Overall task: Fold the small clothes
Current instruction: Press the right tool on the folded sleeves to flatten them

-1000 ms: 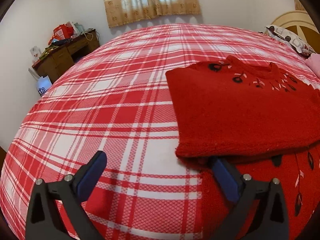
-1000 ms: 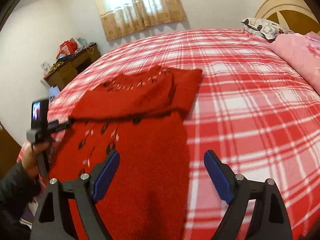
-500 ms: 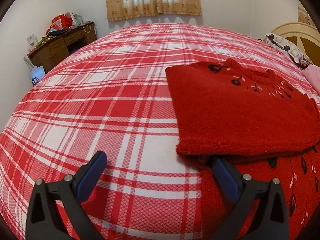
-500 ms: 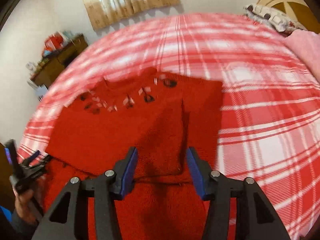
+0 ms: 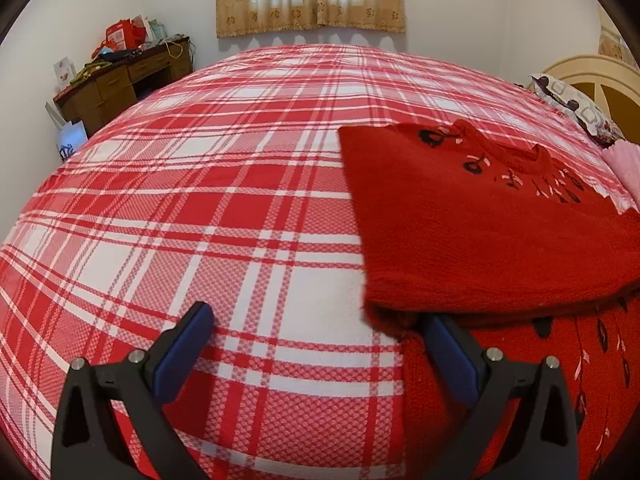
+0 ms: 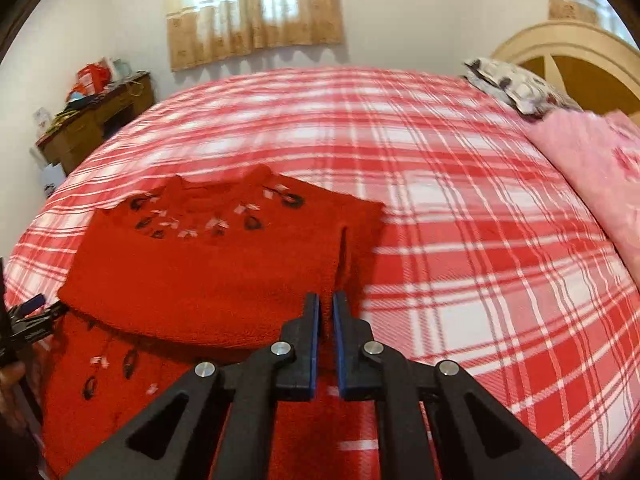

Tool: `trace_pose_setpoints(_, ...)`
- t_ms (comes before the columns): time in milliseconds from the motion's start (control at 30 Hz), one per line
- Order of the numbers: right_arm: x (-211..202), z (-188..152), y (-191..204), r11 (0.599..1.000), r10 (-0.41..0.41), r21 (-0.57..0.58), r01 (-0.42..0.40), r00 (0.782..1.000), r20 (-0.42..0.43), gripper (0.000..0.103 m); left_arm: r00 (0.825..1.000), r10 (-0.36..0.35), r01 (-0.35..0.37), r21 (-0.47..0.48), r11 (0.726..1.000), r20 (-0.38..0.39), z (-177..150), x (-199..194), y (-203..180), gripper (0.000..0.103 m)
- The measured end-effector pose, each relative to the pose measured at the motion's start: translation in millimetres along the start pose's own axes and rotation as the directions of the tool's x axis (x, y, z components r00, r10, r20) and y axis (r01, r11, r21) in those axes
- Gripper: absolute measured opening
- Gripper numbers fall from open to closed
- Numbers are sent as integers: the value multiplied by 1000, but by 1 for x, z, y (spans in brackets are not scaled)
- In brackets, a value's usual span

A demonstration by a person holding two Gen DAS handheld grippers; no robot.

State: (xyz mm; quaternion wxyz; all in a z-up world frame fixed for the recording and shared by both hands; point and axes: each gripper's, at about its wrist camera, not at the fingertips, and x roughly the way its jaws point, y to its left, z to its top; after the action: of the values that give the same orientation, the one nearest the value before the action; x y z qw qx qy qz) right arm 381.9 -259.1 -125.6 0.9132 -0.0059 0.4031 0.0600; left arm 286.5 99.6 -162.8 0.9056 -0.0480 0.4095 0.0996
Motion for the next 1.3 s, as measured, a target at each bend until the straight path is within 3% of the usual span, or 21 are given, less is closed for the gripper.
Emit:
trace_pose_setpoints(133,27,-17,-10,999,30,23,-27,995,-96,6,1000,-15,14,-22,1000,-8,-1,1,3,103)
trace_pose_setpoints(400,12,-18,-12,1000,5,18,-4,997,-74,8,1000,-23,22,-29,999,-10,-2,0,5,103)
trace_pose_setpoints(567,-11,-16,-10,995,-95,-28,95,995,-1,9,999,-29,29,-28,999,14,-15,-21,11,103)
trace_pose_setpoints(600,-13,-14,-9,997,-76,-27,76,997,11,11,999,-34,34,-25,999,27,-19,-28,13,103)
trace_pose_setpoints(700,-18,-6,5,998,52,-30,-51,998,40,44,998,-19,20,-20,1000,64,-24,-45,18,103)
trace_pose_setpoints(767,-13,-2,18,990,136,-51,-134,990,28,45,993,-15,20,-40,999,115,-18,-56,23,103)
trace_pose_setpoints(867,7,2,28,982,179,-48,-180,983,-26,45,987,-15,24,-56,998,160,-1,-61,21,103)
trace_pose_setpoints(967,28,-3,22,991,135,-15,-137,988,-71,45,991,-9,13,-31,999,131,14,-42,8,103)
trace_pose_setpoints(1033,36,-12,13,994,108,6,-108,988,-108,45,998,-20,21,-22,1000,66,18,-22,2,103)
trace_pose_setpoints(1167,38,-21,-8,994,106,19,-105,988,-109,45,999,-33,33,-8,999,3,11,-1,-6,103)
trace_pose_setpoints(1200,41,-21,-12,994,109,38,-105,987,-119,52,999,-43,43,-9,999,3,9,-1,-6,103)
trace_pose_setpoints(1300,50,-23,-23,984,149,113,-136,982,-117,54,999,-46,46,-1,999,-5,9,1,-7,103)
